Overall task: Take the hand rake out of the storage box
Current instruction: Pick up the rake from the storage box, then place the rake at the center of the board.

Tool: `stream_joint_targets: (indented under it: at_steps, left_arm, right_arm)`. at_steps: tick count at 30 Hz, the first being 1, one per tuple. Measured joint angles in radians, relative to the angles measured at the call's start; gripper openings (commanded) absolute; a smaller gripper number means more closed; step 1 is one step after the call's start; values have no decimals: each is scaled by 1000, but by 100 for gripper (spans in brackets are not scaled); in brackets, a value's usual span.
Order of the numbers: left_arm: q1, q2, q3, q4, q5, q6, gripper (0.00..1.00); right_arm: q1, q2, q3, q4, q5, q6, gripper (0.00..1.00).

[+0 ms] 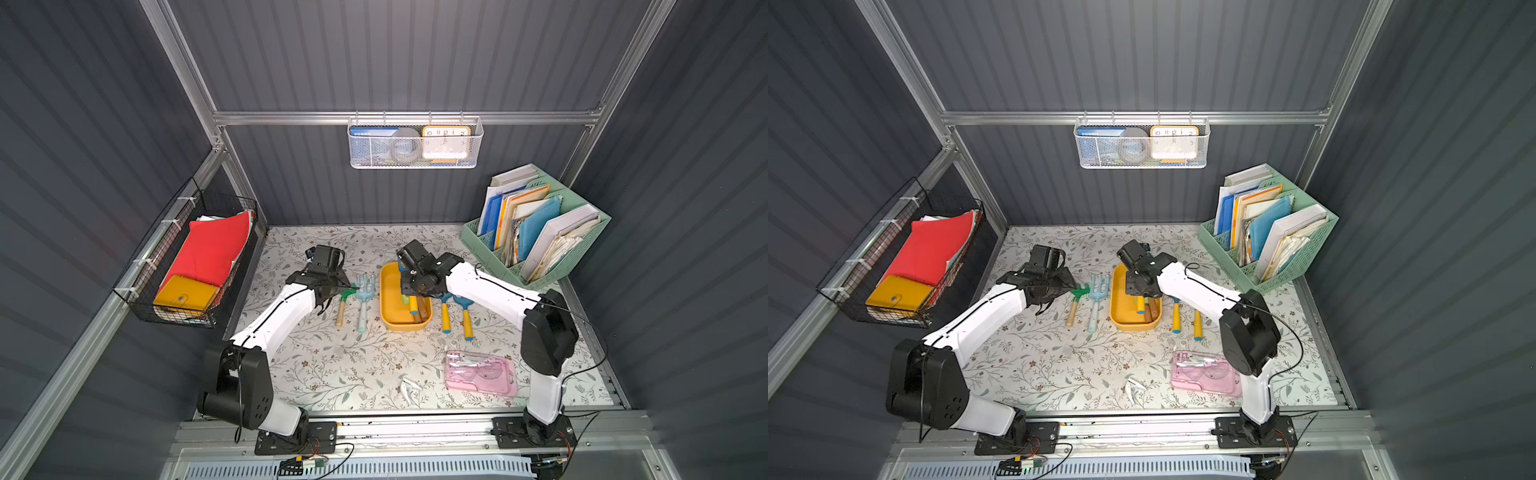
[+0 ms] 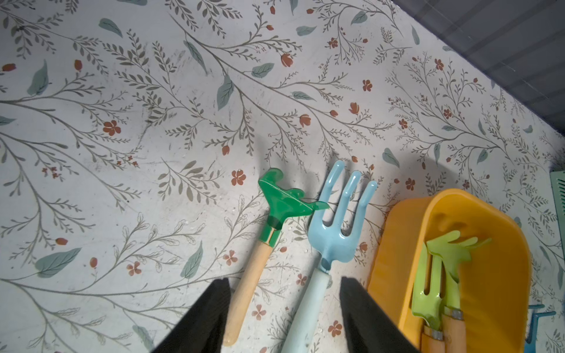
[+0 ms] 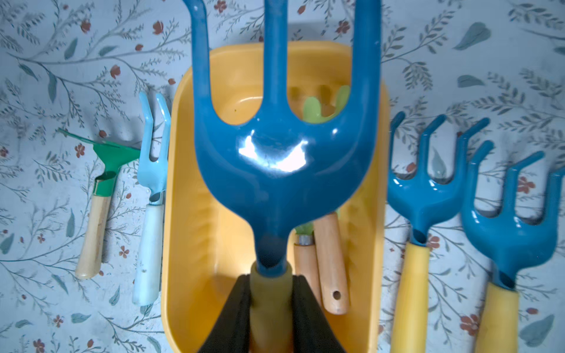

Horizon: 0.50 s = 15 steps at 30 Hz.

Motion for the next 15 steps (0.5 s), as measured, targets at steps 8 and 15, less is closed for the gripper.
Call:
stream_joint_targets:
  at_steps: [8, 15]
  left_arm:
    - [0, 0, 0, 4, 11, 0, 63]
    - [0, 33, 42, 4, 30, 0, 62]
  right_arm:
    - [-212, -222, -236, 19, -92, -106, 18]
    - [-392, -333, -410, 1, -130, -182, 17]
